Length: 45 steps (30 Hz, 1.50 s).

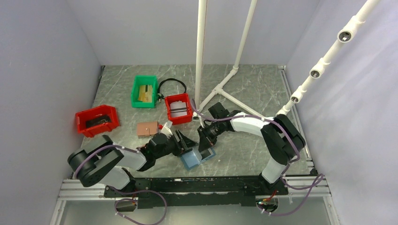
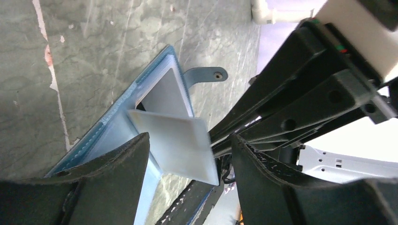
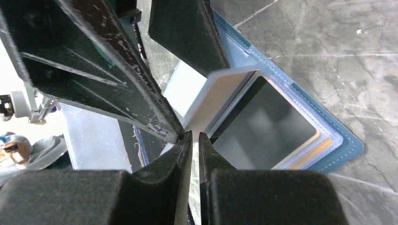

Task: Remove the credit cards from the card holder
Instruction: Remove the credit card from the card holder.

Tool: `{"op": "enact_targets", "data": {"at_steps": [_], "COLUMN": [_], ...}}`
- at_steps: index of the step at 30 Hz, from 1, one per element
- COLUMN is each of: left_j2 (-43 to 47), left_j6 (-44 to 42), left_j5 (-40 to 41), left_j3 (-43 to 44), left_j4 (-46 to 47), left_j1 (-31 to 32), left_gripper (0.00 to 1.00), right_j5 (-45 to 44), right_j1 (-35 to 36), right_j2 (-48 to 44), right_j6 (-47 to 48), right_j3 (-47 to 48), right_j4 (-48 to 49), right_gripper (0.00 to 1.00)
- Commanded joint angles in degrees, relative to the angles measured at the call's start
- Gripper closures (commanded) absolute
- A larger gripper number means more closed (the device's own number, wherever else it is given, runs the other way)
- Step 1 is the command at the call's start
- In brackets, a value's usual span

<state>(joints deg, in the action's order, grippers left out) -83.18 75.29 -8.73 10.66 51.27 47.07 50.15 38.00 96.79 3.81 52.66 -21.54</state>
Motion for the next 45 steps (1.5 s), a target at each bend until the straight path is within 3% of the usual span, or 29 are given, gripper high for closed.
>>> {"op": "enact_targets", "data": {"at_steps": [1, 7, 15, 27, 35, 39, 42, 45], "left_j2": [5.1, 6.74, 4.41, 17.02, 12.67, 7.55, 5.71, 6.31], "left_j6": [-0.12, 0.14, 3.2, 2.03, 1.18, 0.01, -5.2, -13.32], "left_j5": [2.75, 2.88, 2.9, 4.74, 1.01, -0.82, -2.64, -5.48], "left_j3": [-0.16, 0.57, -1.75, -2.45, -2.15, -2.03, -2.8, -0.66], "left_j4": [-4.32, -8.32, -6.15, -23.44, -18.0, -11.01, -3.64, -4.26], "left_j1": [-0.05, 0.04, 0.3, 0.39, 0.39, 0.39, 0.36, 0.33], "left_gripper": [0.3, 0.3, 0.34, 0.43, 0.7, 0.99, 1.0, 1.0], "right_j5": [4.17, 3.49, 1.3, -0.43, 0.71, 1.88, 4.37, 10.58], "right_j1": [0.53, 1.64, 2.09, 0.28, -0.13, -0.82, -2.06, -4.87], "right_j2": [0.87, 1.48, 1.73, 1.7, 2.36, 2.36, 2.06, 1.31], "right_j6": [-2.19, -3.21, -1.93, 0.83, 0.63, 0.24, 0.74, 5.44], "right_j3": [0.34, 0.25, 1.14, 2.07, 2.36, 2.35, 2.65, 3.53], "right_j4": [2.95, 3.43, 2.2, 0.23, -0.18, -0.15, -0.62, -3.61], "right_gripper": [0.88, 0.88, 0.87, 0.83, 0.83, 0.82, 0.78, 0.72]}}
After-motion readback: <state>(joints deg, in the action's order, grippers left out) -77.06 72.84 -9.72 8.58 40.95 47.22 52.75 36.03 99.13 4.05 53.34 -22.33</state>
